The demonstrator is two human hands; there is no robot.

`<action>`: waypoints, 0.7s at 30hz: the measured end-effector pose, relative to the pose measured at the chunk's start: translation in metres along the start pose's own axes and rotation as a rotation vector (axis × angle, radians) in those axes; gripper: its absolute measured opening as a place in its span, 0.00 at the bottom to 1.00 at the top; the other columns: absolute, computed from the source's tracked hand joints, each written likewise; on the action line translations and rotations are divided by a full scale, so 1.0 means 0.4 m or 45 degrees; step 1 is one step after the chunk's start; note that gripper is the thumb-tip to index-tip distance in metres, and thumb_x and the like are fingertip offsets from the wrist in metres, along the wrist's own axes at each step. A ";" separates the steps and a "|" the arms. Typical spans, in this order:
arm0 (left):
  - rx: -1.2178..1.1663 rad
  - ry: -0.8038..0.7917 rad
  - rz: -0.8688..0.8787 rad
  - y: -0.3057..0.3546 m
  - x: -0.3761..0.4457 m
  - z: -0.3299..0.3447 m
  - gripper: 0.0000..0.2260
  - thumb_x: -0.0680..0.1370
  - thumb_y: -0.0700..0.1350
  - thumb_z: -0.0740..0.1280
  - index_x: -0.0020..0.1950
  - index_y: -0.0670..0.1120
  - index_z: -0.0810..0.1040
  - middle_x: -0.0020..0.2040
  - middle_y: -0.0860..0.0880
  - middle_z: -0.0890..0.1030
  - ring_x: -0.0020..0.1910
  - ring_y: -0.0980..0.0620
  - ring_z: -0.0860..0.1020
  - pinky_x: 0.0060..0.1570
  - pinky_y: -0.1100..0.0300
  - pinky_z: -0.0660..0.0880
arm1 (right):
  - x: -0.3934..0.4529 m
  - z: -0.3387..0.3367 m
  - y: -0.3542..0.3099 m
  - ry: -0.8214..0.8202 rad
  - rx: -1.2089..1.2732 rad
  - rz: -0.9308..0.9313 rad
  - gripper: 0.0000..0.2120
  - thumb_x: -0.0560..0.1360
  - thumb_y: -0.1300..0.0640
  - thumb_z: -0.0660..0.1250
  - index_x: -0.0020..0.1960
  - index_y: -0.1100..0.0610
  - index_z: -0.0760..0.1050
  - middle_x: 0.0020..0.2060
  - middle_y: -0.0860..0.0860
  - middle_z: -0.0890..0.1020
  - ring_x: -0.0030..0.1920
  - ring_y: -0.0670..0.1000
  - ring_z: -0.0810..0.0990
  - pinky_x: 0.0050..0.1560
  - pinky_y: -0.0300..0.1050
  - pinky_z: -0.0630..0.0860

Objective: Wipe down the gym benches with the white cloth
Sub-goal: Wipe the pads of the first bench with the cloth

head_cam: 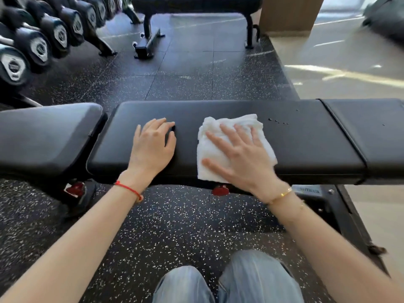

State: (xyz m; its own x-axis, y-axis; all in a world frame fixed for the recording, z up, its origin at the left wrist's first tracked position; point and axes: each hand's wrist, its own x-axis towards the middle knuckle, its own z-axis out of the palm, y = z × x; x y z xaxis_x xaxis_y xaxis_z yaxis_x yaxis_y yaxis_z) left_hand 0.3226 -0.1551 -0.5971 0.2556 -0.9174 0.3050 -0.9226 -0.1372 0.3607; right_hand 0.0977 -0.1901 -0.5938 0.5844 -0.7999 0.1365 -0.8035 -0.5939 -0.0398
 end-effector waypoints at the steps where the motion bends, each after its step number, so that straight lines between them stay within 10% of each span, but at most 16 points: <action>1: -0.009 0.012 -0.002 -0.005 -0.003 0.002 0.16 0.81 0.44 0.60 0.69 0.47 0.76 0.71 0.47 0.74 0.73 0.47 0.68 0.74 0.42 0.58 | -0.006 0.010 -0.029 0.055 -0.059 -0.003 0.34 0.75 0.27 0.45 0.78 0.40 0.57 0.78 0.51 0.61 0.76 0.61 0.57 0.75 0.63 0.49; 9: -0.033 0.070 0.012 -0.019 -0.010 0.017 0.17 0.81 0.44 0.60 0.68 0.50 0.77 0.71 0.48 0.75 0.73 0.49 0.68 0.74 0.42 0.59 | -0.128 0.084 0.061 0.510 -0.307 -0.156 0.32 0.78 0.32 0.59 0.75 0.49 0.67 0.72 0.57 0.72 0.70 0.65 0.71 0.68 0.68 0.66; 21: -0.052 0.109 0.015 -0.021 -0.014 0.016 0.17 0.79 0.45 0.60 0.67 0.51 0.77 0.69 0.50 0.76 0.72 0.50 0.69 0.73 0.42 0.58 | -0.122 0.092 0.031 0.531 -0.295 -0.102 0.31 0.79 0.32 0.56 0.76 0.48 0.67 0.72 0.55 0.72 0.70 0.63 0.71 0.70 0.66 0.65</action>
State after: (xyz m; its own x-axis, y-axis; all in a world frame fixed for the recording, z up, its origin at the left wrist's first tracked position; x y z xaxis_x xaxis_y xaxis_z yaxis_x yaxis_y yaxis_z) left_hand 0.3270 -0.1512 -0.6076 0.2700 -0.8833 0.3833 -0.9136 -0.1093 0.3916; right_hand 0.0635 -0.1617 -0.6374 0.5883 -0.6216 0.5172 -0.7897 -0.5793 0.2021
